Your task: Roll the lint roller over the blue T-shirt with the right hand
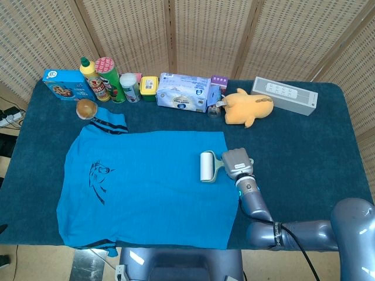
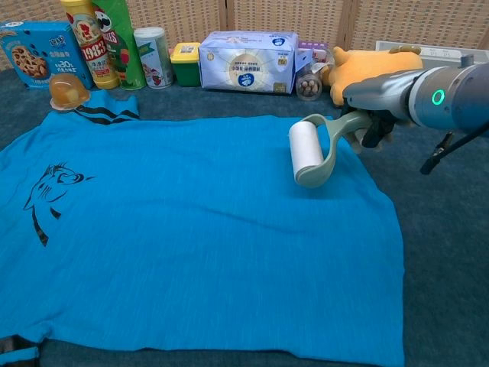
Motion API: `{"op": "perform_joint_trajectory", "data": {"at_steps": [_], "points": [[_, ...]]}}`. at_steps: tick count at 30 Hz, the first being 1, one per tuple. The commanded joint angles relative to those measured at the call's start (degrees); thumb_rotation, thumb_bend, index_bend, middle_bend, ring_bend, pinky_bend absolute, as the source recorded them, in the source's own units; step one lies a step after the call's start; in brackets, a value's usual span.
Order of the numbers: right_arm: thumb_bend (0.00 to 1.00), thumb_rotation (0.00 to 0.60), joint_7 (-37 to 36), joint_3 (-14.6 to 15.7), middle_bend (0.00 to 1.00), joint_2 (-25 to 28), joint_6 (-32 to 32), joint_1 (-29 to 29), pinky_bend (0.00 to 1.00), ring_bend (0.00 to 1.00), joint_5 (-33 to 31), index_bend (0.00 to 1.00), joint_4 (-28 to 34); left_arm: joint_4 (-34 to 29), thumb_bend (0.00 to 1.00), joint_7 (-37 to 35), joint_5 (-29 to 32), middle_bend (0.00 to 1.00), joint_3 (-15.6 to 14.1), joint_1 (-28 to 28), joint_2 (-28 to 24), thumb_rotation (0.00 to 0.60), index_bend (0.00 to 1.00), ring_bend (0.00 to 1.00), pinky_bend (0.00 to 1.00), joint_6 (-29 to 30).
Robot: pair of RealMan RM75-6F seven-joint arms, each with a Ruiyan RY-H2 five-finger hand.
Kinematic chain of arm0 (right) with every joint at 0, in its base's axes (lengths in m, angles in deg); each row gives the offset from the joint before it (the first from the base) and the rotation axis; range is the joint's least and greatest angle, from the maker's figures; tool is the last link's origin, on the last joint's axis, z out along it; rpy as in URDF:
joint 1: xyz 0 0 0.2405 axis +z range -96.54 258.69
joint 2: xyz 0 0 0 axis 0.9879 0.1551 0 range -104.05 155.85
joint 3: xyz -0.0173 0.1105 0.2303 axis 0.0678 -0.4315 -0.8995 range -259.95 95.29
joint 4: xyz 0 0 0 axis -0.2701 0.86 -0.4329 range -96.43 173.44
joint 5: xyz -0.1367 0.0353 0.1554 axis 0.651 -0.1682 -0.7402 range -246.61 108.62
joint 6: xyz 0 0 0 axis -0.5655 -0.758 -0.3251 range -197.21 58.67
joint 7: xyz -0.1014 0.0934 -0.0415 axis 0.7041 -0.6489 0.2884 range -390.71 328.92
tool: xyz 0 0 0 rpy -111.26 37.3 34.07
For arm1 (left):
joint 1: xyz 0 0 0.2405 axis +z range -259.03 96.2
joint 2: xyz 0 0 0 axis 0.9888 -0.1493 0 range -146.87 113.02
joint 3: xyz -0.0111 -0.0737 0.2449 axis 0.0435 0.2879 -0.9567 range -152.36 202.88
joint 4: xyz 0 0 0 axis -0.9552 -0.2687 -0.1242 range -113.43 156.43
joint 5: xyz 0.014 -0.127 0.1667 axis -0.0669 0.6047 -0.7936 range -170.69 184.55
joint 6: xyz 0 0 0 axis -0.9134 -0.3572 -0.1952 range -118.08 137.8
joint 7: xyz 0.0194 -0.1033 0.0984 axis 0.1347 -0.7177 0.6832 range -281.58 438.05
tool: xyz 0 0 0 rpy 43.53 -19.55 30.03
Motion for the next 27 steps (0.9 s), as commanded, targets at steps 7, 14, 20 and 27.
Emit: {"op": "perform_joint_trajectory", "data": {"at_steps": [7,14,20,27], "points": [[1.00,0.600,3.8,-1.3,0.73,-1.6,-0.2,0.4,0.94,0.66,-3.5,0.59,-1.6,0.2,0.08,-0.5,-0.3,0.00,-0.1,0.1,-0.1,0.600,0.00,0.00,0.00,0.1],[1.00,0.600,6.5,-1.6,0.73,-3.5,-0.8,0.6,0.94,0.66,-5.2,0.59,-3.6,0.3,0.08,-0.8,-0.4,0.00,-0.2,0.0,-0.2,0.600,0.00,0.00,0.00,0.1],[1.00,0.600,8.1,-2.7,0.73,-4.9,-0.7,1.1,0.94,0.67,-5.8,0.59,-4.1,0.4,0.08,-1.3,-0.2,0.00,-0.1,0.0,-0.3,0.600,0.00,0.00,0.01,0.1],[1.00,0.600,10.4,-4.1,0.73,-6.6,0.5,2.1,0.94,0.67,-6.7,0.59,-3.9,0.6,0.08,-1.7,-0.3,0.00,-0.2,-0.1,-0.5,0.600,0.00,0.00,0.00,-0.2]]}}
